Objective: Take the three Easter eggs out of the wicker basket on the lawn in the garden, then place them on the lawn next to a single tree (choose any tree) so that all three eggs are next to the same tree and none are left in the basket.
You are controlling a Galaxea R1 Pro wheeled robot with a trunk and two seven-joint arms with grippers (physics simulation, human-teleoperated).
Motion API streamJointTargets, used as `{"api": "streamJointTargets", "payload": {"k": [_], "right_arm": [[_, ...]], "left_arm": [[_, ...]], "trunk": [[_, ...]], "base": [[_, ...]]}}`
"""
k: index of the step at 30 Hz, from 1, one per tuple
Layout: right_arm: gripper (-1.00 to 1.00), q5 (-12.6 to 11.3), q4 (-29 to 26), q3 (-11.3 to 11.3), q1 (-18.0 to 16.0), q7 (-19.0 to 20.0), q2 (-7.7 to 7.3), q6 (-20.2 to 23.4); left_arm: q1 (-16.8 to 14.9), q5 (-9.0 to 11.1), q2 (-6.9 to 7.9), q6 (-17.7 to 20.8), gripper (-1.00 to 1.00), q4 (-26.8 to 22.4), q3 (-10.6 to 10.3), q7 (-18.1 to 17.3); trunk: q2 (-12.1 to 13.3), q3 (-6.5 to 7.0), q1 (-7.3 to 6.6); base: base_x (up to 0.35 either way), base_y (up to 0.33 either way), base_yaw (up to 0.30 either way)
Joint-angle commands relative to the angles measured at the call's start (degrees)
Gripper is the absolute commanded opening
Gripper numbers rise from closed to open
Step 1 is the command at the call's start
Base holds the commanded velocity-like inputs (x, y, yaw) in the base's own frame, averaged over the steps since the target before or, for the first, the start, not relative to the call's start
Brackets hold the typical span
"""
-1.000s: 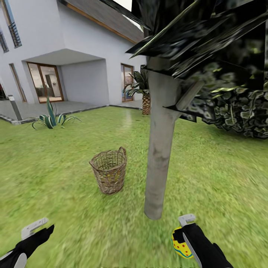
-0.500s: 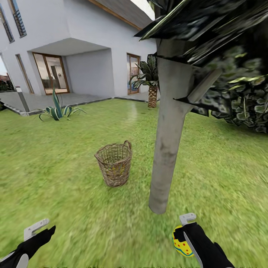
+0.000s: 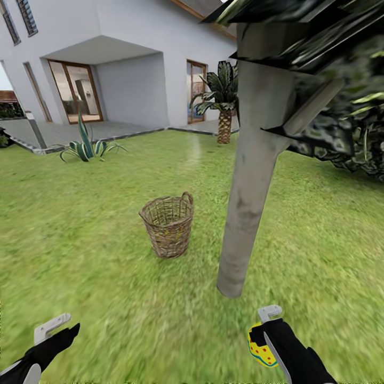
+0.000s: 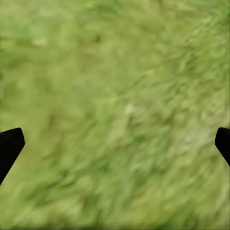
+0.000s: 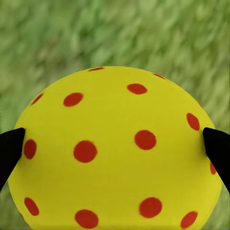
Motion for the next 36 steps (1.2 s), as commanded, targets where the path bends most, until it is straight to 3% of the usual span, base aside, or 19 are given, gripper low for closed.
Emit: {"api": "streamJointTargets", "payload": {"k": [1,26,30,33,36], "right_arm": [[-1.0,0.4,-0.1,0.3,0.0,0.0,-0.06,0.4],[-1.0,0.2,-1.5,0.2,0.0,0.1,-0.27,0.0],[-1.0,-0.3,-1.2,-0.1,0.0,0.6,-0.87,-0.5],[-1.0,-0.4,-0.2,0.0,-0.1,0.3,-1.84,-0.5],[-1.0,-0.5,0.8,0.1,-0.1,0.2,-2.82,-0.6]], "left_arm": [[0.0,0.6,0.01,0.3,1.0,-0.1,0.0,0.4],[0.0,0.6,-0.01,0.2,1.0,-0.2,0.1,0.4],[0.0,0.3,-0.36,0.0,1.0,0.1,-0.3,0.0],[0.2,0.9,0.63,-0.1,1.0,-0.5,-0.4,-0.5],[0.2,0.8,0.19,-0.1,1.0,-0.7,-0.2,-1.5]], "trunk": [[0.0,-0.28,0.01],[-0.4,-5.82,0.66],[-0.4,-5.82,0.66],[-0.4,-5.82,0.66],[-0.4,-5.82,0.66]], "base": [[0.0,0.0,0.02],[0.0,0.0,0.013],[0.0,0.0,0.0],[0.0,0.0,0.0],[0.0,0.0,0.0]]}}
